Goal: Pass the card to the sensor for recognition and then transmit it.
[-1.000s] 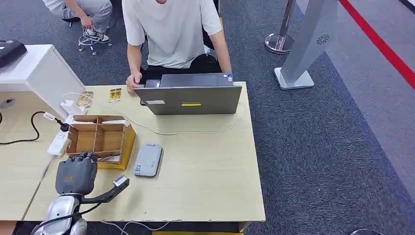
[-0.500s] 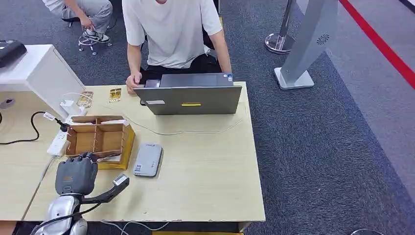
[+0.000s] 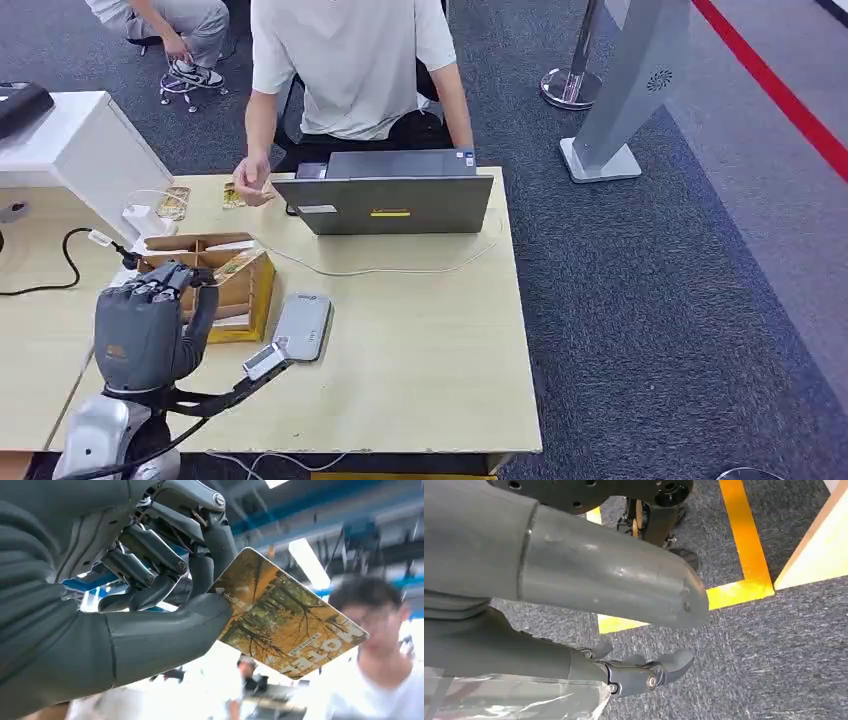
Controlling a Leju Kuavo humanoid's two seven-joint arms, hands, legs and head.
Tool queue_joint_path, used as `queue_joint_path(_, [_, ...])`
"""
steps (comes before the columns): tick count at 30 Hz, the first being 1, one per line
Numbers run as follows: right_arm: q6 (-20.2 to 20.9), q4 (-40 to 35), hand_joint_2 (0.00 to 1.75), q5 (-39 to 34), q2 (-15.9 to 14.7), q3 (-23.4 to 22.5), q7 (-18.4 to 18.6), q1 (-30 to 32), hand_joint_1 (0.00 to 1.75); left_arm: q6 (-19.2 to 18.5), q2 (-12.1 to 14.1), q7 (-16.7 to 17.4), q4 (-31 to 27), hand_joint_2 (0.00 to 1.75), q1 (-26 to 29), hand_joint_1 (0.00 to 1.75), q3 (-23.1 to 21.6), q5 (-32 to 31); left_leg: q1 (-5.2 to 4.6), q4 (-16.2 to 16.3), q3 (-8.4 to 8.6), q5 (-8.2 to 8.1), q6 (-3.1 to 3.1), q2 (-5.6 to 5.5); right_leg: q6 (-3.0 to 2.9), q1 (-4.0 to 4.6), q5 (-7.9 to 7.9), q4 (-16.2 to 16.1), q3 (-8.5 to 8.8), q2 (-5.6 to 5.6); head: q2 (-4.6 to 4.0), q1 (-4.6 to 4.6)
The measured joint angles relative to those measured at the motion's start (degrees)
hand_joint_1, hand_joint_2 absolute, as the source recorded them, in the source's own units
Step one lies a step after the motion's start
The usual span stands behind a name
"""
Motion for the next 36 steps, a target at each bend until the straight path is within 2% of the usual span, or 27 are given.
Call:
queue_joint_path(3, [0.1,0.0,0.0,1.4,0.0,-0.1,0.0,0.0,0.0,2.4,0.2,0.1,-1.7,1.75,-1.7,1.75,-0.1,-1.1,0.0,0.0,0.01,0.01,0.0,-0.04,0.0,0.0,0.0,0.0,-0.01,-0.05,0.0,-0.02])
queue_joint_path(7, [0.5,0.0,0.0,3.2,0.0,-0.1,0.1,-0.4,0.0,3.5,0.4,1.9,0.1,1.75,-7.0,1.75,-0.1,-5.5,0.01,0.0,0.04,0.06,-0.08,-0.09,-0.04,0.01,0.04,0.0,0.04,-0.11,0.0,-0.02])
queue_joint_path(10, [1.1,0.0,0.0,4.6,0.0,0.3,0.1,-0.5,0.0,3.3,0.9,3.8,6.1,1.75,-11.5,1.75,0.7,-9.1,0.01,0.0,0.04,0.13,-0.11,-0.14,-0.06,0.01,0.06,0.1,0.06,-0.16,0.0,-0.02])
queue_joint_path(15, [1.0,0.1,0.0,5.5,0.0,0.7,0.7,-0.8,0.0,3.9,1.2,3.7,17.4,1.75,-17.7,1.75,2.0,-11.0,0.0,0.0,0.07,0.17,-0.17,-0.12,-0.08,0.0,0.08,0.1,0.07,-0.11,-0.02,-0.02])
queue_joint_path(19, [1.0,0.1,0.0,5.6,0.0,0.7,0.7,-0.8,0.0,4.1,1.2,3.7,21.4,1.75,-19.5,1.75,2.0,-11.2,0.0,0.0,0.06,0.14,-0.16,-0.11,-0.07,0.0,0.06,0.1,0.05,-0.06,-0.02,-0.02])
queue_joint_path(25, [1.0,0.1,0.0,5.7,0.0,0.7,0.7,-0.8,0.0,4.0,0.8,4.0,23.2,1.75,-19.9,1.75,2.0,-11.3,0.0,0.0,0.04,0.09,-0.13,-0.1,-0.06,0.0,0.04,0.0,0.02,-0.05,-0.02,-0.02])
queue_joint_path(26, [1.0,0.1,0.0,5.7,0.0,0.7,0.7,-0.8,0.0,3.8,0.8,4.0,23.3,1.75,-19.9,0.0,2.0,-11.3,0.0,0.0,0.04,0.09,-0.13,-0.09,-0.06,0.0,0.04,0.0,0.02,-0.05,-0.02,-0.04])
queue_joint_path(32, [1.2,0.1,0.0,5.8,0.0,0.7,0.5,-0.8,0.0,2.3,0.7,6.6,24.2,1.75,-20.0,0.0,1.9,-11.3,0.0,0.0,0.05,0.09,-0.13,-0.08,-0.06,0.0,0.05,0.1,0.02,-0.03,-0.02,-0.02])
queue_joint_path(36, [1.2,0.1,0.0,5.8,0.0,0.7,0.5,-0.9,0.0,2.4,0.9,6.8,24.9,1.75,-20.0,0.0,1.9,-11.3,0.0,0.0,0.05,0.09,-0.13,-0.08,-0.06,0.0,0.05,0.1,0.02,-0.03,-0.02,-0.02])
